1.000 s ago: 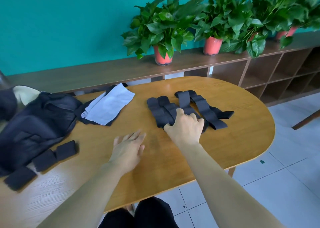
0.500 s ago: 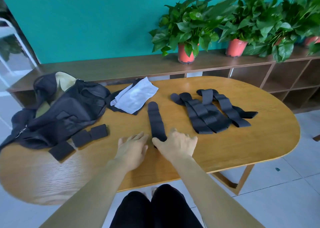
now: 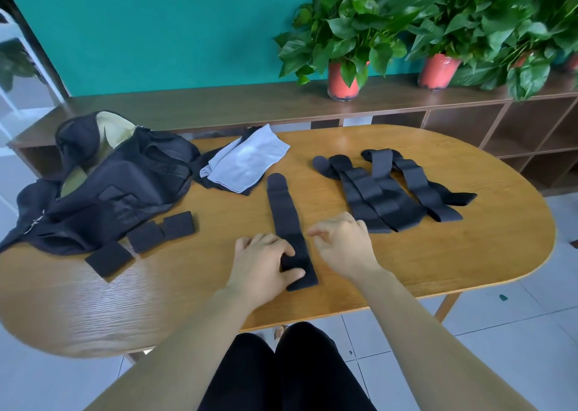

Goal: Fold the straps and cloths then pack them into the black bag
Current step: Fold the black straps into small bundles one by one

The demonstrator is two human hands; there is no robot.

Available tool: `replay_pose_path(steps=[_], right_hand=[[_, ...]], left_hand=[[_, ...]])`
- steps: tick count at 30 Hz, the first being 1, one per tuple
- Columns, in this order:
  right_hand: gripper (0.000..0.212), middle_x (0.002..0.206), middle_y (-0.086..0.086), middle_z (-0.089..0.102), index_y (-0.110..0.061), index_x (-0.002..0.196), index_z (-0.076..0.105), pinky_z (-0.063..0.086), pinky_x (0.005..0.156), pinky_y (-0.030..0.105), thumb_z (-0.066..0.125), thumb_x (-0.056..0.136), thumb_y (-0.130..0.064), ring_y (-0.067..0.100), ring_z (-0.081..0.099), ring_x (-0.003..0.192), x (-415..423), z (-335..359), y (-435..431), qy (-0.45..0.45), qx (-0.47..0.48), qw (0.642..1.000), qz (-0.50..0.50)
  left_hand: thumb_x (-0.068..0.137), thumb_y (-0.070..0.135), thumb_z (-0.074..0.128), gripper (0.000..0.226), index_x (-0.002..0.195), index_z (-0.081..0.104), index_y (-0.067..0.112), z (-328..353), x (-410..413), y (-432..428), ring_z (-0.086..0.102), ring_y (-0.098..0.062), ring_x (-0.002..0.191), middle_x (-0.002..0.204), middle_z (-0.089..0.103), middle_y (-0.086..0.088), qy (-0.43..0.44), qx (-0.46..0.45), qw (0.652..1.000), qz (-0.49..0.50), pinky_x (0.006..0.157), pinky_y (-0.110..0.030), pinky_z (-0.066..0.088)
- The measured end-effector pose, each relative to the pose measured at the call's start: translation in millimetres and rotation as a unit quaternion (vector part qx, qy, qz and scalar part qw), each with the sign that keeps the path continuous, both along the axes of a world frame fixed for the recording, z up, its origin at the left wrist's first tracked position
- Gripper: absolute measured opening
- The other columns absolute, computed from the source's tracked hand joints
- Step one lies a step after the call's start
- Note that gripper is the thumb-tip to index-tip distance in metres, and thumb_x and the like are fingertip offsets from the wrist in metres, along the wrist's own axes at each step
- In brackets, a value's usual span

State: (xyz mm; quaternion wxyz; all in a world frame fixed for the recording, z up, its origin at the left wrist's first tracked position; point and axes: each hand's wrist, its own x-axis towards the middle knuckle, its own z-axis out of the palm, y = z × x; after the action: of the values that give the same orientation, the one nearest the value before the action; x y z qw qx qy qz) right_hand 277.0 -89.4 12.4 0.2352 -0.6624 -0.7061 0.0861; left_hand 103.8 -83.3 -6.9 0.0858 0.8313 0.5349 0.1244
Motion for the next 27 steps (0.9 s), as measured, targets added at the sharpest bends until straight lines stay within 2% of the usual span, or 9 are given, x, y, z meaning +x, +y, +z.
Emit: replay_pose_path(steps=[4,8,11,14,17,20,24,27], right_hand=[[0.025,0.108,-0.016,0.067,-0.027,0.096,0.074,0.028,0.087,0.032,0.055,0.084,-0.017,0.014,0.043,0.114,-9,-4,-5,-0.058,0.013,0.993,0.105],[0.035,0.129,-0.018,0.055,-0.027,0.116,0.067,0.023,0.097,0.034,0.046,0.090,-0.017,0.014,0.030,0.124,-20,-13,-7,-0.139,-0.067,0.972,0.179],[0.041,0.144,-0.016,0.041,-0.029,0.129,0.056,0.020,0.103,0.036,0.042,0.093,-0.016,0.018,0.024,0.132,-24,-17,1,-0.150,-0.089,0.971,0.166],[0.044,0.152,-0.013,0.029,-0.035,0.139,0.043,0.017,0.106,0.036,0.037,0.097,-0.021,0.020,0.016,0.137,-26,-21,15,-0.175,-0.101,0.969,0.145],[0.044,0.156,-0.007,0.021,-0.041,0.142,0.034,0.016,0.107,0.039,0.031,0.101,-0.027,0.022,0.010,0.140,-25,-24,31,-0.193,-0.122,0.967,0.114],[0.043,0.158,-0.003,0.015,-0.048,0.143,0.029,0.013,0.109,0.042,0.027,0.103,-0.031,0.023,0.003,0.142,-21,-25,48,-0.180,-0.151,0.968,0.086],[0.044,0.159,-0.002,0.009,-0.048,0.144,0.025,0.008,0.111,0.045,0.027,0.103,-0.033,0.023,-0.002,0.143,-19,-26,72,-0.167,-0.178,0.967,0.073],[0.049,0.159,-0.009,0.010,-0.040,0.148,0.020,0.007,0.112,0.043,0.032,0.101,-0.037,0.020,-0.001,0.143,-14,-29,87,-0.125,-0.183,0.974,0.054]], left_hand=[[0.074,0.065,0.063,0.046,0.109,0.055,0.038,-4,-6,1,0.043,-0.006,0.116,0.115,0.052,0.021,0.011,-0.011,1.000,0.017,0.095,-0.029,0.017],[0.068,0.069,0.065,0.049,0.103,0.048,0.039,-6,-19,6,0.040,-0.005,0.114,0.111,0.046,0.023,0.012,-0.046,0.999,0.014,0.099,-0.034,0.019],[0.070,0.067,0.065,0.049,0.104,0.045,0.039,-7,-25,10,0.035,-0.006,0.115,0.113,0.041,0.022,0.015,-0.066,0.998,-0.005,0.101,-0.035,0.018],[0.074,0.062,0.066,0.051,0.114,0.044,0.039,-6,-24,12,0.029,-0.005,0.122,0.126,0.035,0.023,0.014,-0.079,0.996,-0.033,0.104,-0.037,0.016],[0.077,0.060,0.064,0.056,0.125,0.042,0.039,-6,-25,14,0.015,-0.003,0.134,0.146,0.023,0.025,0.018,-0.091,0.994,-0.060,0.106,-0.041,0.014],[0.080,0.060,0.061,0.066,0.138,0.037,0.038,-7,-27,16,0.000,0.000,0.139,0.153,0.014,0.026,0.031,-0.092,0.992,-0.082,0.109,-0.042,0.010],[0.083,0.060,0.058,0.072,0.145,0.029,0.037,-8,-28,19,0.000,0.001,0.141,0.153,0.016,0.027,0.042,-0.098,0.989,-0.103,0.110,-0.040,0.006],[0.081,0.064,0.056,0.075,0.146,0.027,0.038,-8,-28,21,0.001,0.001,0.141,0.153,0.017,0.028,0.052,-0.086,0.989,-0.105,0.105,-0.034,0.002]])
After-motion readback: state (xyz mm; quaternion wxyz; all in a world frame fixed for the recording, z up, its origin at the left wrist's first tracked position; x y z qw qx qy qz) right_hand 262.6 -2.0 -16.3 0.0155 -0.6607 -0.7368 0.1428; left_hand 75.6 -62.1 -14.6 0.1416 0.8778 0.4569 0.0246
